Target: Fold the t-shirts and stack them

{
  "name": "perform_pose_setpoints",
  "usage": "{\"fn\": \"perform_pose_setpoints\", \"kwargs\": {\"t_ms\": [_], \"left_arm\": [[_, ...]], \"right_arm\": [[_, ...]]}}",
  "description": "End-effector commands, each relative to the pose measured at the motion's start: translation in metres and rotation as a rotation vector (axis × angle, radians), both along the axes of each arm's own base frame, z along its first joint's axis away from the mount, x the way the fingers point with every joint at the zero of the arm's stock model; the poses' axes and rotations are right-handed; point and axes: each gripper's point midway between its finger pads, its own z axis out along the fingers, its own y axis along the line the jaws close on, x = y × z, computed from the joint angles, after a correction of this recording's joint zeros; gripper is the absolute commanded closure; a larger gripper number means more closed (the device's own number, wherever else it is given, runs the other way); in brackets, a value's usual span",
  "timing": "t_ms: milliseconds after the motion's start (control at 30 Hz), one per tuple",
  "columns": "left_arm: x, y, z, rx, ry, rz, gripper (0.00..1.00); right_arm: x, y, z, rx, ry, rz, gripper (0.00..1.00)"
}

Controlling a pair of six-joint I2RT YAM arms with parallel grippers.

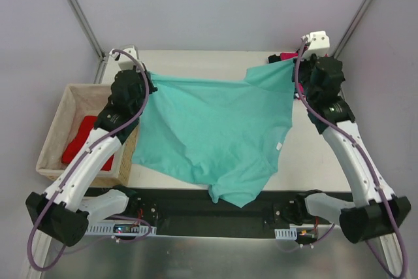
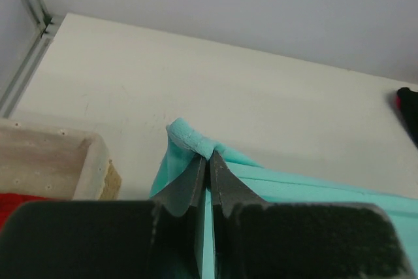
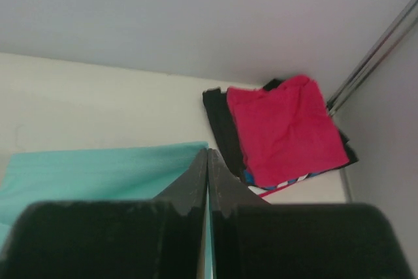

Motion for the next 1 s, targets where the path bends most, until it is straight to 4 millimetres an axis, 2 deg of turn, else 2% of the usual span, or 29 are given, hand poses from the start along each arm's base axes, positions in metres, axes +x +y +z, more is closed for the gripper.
{"fn": "perform_pose_setpoints", "kwargs": {"t_ms": [0,67,100,133,167,200,233,267,300,333,367,400,433,467,500,533,567,600,633,667,700,733,767,800,833,900,967], "left_arm": [[0.036,0.012,-0.029,-0.102,0.011,0.129,1.00],[0.048,0.019,-0.045,-0.106,0.047,0.178,1.00],[0.059,0.019,-0.059,-0.092,0.083,0.194,1.00],[0.065,0.021,-0.065,-0.097,0.097,0.208,1.00],[0.074,0.022,-0.061,-0.103,0.091,0.215,1.00],[0.085,0.022,-0.075,-0.088,0.126,0.223,1.00],[0.092,0.021,-0.078,-0.082,0.135,0.222,1.00],[0.103,0.021,-0.065,-0.086,0.114,0.221,1.00],[0.115,0.018,-0.082,-0.054,0.151,0.218,1.00],[0.122,0.017,-0.083,-0.046,0.155,0.218,1.00],[0.132,0.015,-0.075,-0.047,0.139,0.216,1.00],[0.142,0.013,-0.090,-0.028,0.170,0.216,1.00],[0.149,0.012,-0.093,-0.028,0.175,0.215,1.00],[0.158,0.011,-0.086,-0.034,0.161,0.212,1.00],[0.167,0.011,-0.102,-0.033,0.190,0.212,1.00],[0.173,0.012,-0.106,-0.035,0.197,0.215,1.00],[0.180,0.012,-0.103,-0.043,0.191,0.221,1.00],[0.188,0.018,-0.119,-0.049,0.222,0.237,1.00],[0.192,0.018,-0.126,-0.052,0.243,0.238,1.00],[0.198,0.020,-0.122,-0.063,0.236,0.242,1.00],[0.204,0.021,-0.136,-0.058,0.260,0.248,1.00],[0.208,0.025,-0.140,-0.056,0.268,0.256,1.00],[0.214,0.026,-0.135,-0.057,0.261,0.261,1.00],[0.218,0.026,-0.148,-0.047,0.287,0.264,1.00],[0.224,0.029,-0.148,-0.048,0.283,0.268,1.00],[0.229,0.030,-0.156,-0.035,0.312,0.272,1.00],[0.236,0.035,-0.160,-0.032,0.323,0.278,1.00]], "right_arm": [[0.054,0.003,-0.045,0.143,0.075,-0.014,0.99],[0.074,0.009,-0.057,0.182,0.117,0.005,0.99],[0.083,0.010,-0.065,0.189,0.142,0.009,0.99],[0.101,0.017,-0.077,0.197,0.178,0.023,0.99],[0.109,0.020,-0.083,0.205,0.202,0.027,0.99],[0.115,0.024,-0.088,0.214,0.218,0.037,0.99],[0.129,0.029,-0.108,0.213,0.262,0.040,0.99],[0.137,0.031,-0.101,0.222,0.256,0.042,0.99],[0.144,0.033,-0.103,0.226,0.260,0.044,0.99],[0.154,0.035,-0.118,0.223,0.287,0.040,0.99],[0.160,0.042,-0.115,0.229,0.297,0.070,0.99],[0.165,0.045,-0.119,0.231,0.308,0.079,0.99],[0.170,0.047,-0.123,0.233,0.320,0.080,0.99],[0.182,0.049,-0.131,0.235,0.333,0.081,0.99],[0.186,0.051,-0.134,0.237,0.338,0.086,0.99],[0.193,0.052,-0.137,0.238,0.342,0.085,0.99],[0.199,0.054,-0.152,0.237,0.374,0.083,0.99],[0.206,0.057,-0.144,0.244,0.356,0.088,0.99],[0.212,0.057,-0.146,0.246,0.356,0.087,0.99],[0.215,0.058,-0.147,0.249,0.358,0.088,0.99],[0.222,0.060,-0.161,0.249,0.382,0.088,0.99],[0.229,0.062,-0.151,0.255,0.359,0.094,0.99],[0.232,0.064,-0.154,0.256,0.368,0.096,0.99],[0.236,0.064,-0.164,0.256,0.384,0.094,0.99],[0.241,0.066,-0.159,0.261,0.371,0.097,0.99],[0.246,0.067,-0.172,0.256,0.390,0.092,0.99],[0.250,0.066,-0.172,0.252,0.387,0.087,0.99]]}}
